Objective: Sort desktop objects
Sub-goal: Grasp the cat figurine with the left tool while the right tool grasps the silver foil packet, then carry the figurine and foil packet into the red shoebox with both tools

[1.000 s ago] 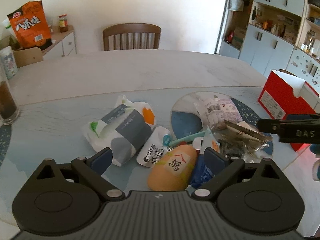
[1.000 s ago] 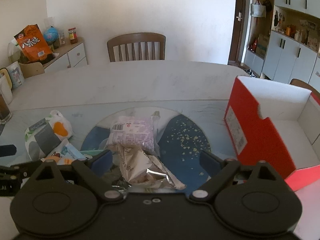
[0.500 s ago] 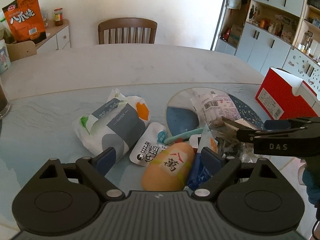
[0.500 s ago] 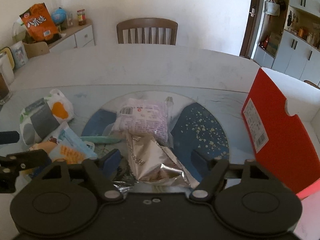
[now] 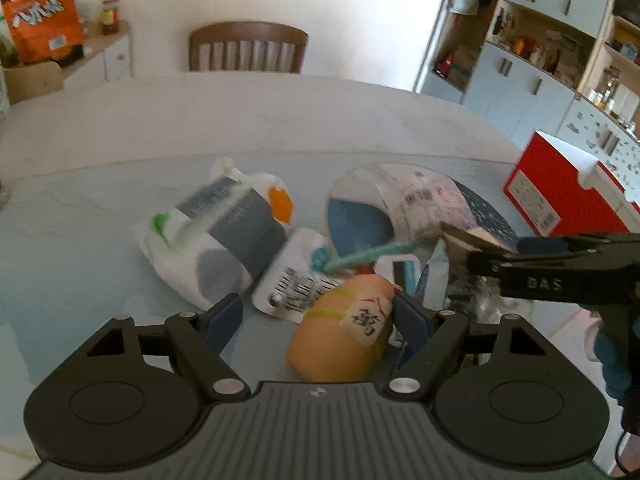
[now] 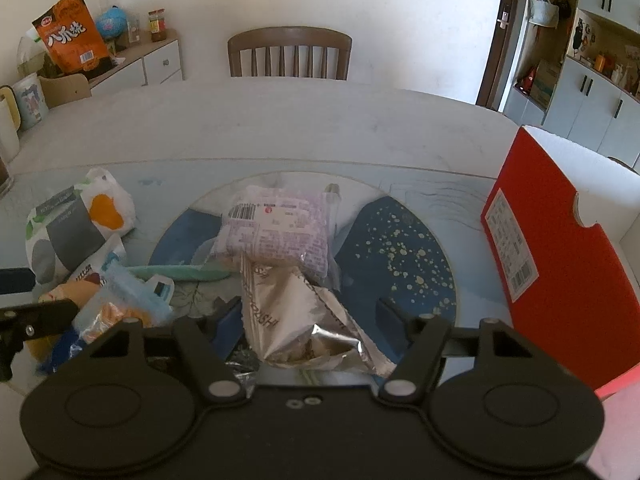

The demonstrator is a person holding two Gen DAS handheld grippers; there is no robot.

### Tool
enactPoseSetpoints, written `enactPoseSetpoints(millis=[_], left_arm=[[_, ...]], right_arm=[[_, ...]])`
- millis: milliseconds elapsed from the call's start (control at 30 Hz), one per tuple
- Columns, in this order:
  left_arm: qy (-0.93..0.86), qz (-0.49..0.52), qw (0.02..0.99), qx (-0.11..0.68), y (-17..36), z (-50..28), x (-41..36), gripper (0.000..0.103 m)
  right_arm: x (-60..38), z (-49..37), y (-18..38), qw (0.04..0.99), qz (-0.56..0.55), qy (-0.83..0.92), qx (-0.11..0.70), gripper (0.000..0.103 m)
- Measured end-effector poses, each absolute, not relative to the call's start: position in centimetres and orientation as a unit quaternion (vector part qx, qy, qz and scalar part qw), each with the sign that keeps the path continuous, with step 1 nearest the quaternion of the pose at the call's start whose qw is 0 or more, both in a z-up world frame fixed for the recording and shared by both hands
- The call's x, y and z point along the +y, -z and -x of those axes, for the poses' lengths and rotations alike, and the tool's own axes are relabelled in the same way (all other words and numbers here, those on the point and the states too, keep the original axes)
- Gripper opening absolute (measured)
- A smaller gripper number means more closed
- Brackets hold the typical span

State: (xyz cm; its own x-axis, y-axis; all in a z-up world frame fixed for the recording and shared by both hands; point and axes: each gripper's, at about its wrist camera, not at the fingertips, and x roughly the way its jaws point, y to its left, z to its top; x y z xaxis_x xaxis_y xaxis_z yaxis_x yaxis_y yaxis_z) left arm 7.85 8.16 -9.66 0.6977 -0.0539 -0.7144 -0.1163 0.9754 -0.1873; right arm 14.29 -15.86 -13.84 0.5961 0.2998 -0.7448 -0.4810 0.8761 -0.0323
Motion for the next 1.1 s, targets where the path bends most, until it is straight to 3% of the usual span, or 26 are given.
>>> enactPoseSetpoints(millis=[267,733,767,800,1100], left_arm=[[0.000,0.114,0.907,0.406,10.5,-8.3,7.5,0.054],[-0.015,0.118,0.906,0.406,10.0,-8.2,7.6,0.049],[-0.017,0.117,0.907,0.405,9.9,-8.2,7.5,0.048],[-0.018,0.116,0.907,0.405,9.8,-8.2,7.5,0.048],[-0.019,0.116,0.911,0.395,8.3,-7.7,7.1,0.047]], right_arm=[[-15.7,-14.3,13.9,0.883,0.115,-0.228,0.395,0.059],[-16.0,-14.0,13.3,0.884,0.124,-0.226,0.391,0.040],[-16.2,-14.0,13.2,0.883,0.123,-0.228,0.392,0.030],[-16.3,-13.9,13.1,0.883,0.123,-0.229,0.390,0.027],[-17.6,-13.6,11.9,0.888,0.117,-0.223,0.386,0.022]])
